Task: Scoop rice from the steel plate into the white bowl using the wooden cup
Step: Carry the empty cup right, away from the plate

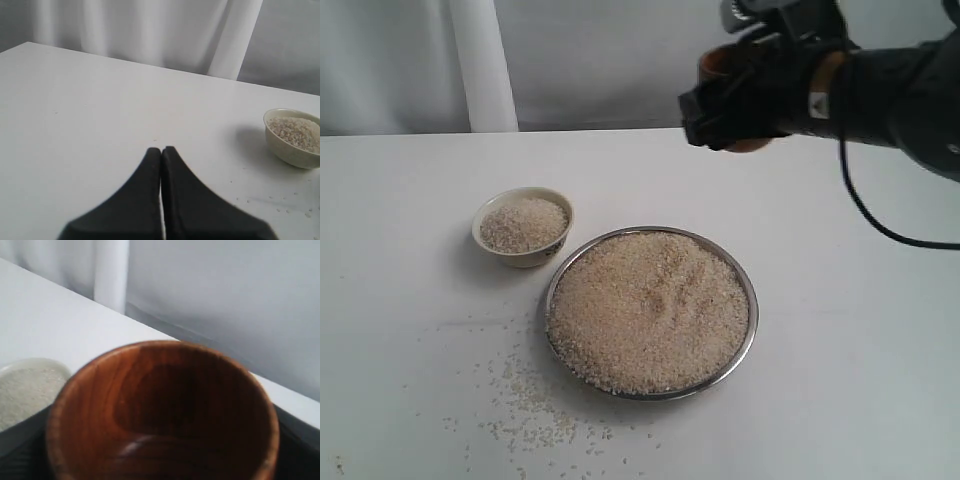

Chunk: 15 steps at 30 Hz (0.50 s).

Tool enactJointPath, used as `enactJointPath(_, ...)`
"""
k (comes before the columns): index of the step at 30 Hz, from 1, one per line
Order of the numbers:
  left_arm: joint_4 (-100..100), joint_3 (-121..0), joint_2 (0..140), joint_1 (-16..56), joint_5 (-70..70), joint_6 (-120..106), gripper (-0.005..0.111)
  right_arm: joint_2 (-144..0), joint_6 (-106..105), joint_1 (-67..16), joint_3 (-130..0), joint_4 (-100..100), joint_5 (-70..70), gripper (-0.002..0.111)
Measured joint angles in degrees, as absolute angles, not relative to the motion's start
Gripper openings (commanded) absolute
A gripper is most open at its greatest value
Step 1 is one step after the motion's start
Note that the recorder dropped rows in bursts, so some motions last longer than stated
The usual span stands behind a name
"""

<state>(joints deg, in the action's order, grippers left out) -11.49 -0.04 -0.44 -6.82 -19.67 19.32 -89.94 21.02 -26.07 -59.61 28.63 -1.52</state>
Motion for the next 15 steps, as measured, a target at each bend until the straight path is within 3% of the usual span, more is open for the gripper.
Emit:
enactJointPath(6,-11.5,0.0,-0.4,-6.8,-19.7,19.3,0.000,-87.5,21.0,-16.3,-47.0,26.5,-14.7,0.000)
enactJointPath(15,-11.5,0.0,-0.4,-6.8,-19.7,19.3,0.000,-92.2,15.1,-8.0,-37.7,19.8,-32.5,0.000)
